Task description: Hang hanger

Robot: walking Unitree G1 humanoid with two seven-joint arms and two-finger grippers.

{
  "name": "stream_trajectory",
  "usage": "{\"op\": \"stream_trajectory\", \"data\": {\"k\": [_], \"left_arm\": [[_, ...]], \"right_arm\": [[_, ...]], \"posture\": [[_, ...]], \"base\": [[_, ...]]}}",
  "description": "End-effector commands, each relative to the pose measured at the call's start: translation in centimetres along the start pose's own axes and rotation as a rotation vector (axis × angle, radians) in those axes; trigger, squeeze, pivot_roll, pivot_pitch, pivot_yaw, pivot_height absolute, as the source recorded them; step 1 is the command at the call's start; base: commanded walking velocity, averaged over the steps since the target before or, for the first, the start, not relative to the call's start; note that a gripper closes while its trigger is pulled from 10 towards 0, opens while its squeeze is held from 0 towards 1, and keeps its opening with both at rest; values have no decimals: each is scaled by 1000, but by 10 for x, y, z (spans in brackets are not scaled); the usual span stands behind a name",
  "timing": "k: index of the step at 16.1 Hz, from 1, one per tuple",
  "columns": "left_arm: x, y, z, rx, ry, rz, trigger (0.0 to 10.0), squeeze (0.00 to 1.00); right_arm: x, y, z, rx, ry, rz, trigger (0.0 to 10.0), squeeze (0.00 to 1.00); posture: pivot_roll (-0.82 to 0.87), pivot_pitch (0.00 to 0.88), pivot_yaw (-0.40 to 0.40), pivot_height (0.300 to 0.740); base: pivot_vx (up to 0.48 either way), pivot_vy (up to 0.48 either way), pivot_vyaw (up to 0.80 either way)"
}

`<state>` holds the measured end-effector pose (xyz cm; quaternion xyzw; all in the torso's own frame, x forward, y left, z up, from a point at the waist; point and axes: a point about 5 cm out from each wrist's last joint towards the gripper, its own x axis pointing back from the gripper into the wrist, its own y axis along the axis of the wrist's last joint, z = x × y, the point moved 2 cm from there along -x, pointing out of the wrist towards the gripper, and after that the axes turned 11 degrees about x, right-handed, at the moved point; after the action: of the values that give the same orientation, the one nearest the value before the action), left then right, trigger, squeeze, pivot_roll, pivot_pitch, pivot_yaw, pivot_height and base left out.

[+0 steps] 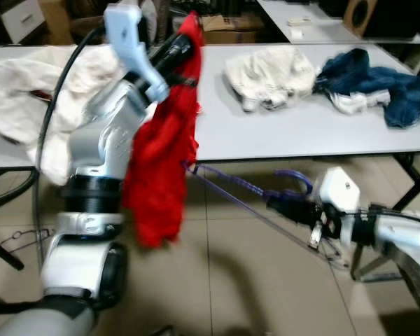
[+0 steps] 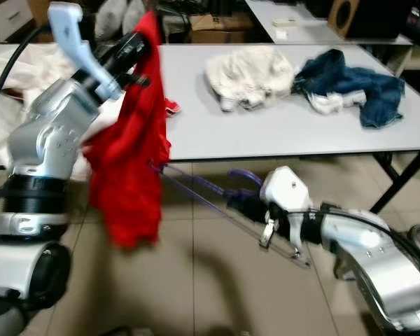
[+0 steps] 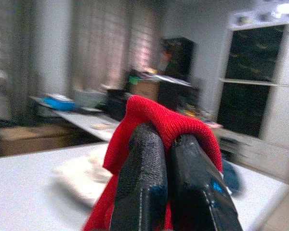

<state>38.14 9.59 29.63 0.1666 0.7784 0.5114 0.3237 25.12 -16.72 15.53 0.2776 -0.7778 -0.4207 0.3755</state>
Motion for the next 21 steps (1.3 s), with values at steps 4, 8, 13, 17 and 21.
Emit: {"op": "stream_trajectory", "data": {"k": [4,8,13,17,21], "left_arm": [[-2,29,-19,-41,-113,-48,10000,0],[-3,38,-24,-24,-135,-67,10000,0],[-6,69,-33,18,-182,-178,10000,0],[-3,53,-3,-117,10,-87,10000,0],[10,3,25,-161,156,68,10000,0]], "right_arm": [[-16,10,-21,56,-64,-36,10000,0],[-25,22,-65,150,-234,-50,10000,0],[-29,85,-149,313,-515,-142,10000,0],[-32,122,-173,364,-535,-212,10000,0],[-34,71,-140,258,-476,-163,10000,0]], "posture": [[45,0,15,740],[48,0,11,740],[43,0,11,740],[65,0,-20,740],[54,0,-2,740]], "base": [[320,0,0],[316,0,0],[309,0,0],[284,0,0],[256,0,0]]}}
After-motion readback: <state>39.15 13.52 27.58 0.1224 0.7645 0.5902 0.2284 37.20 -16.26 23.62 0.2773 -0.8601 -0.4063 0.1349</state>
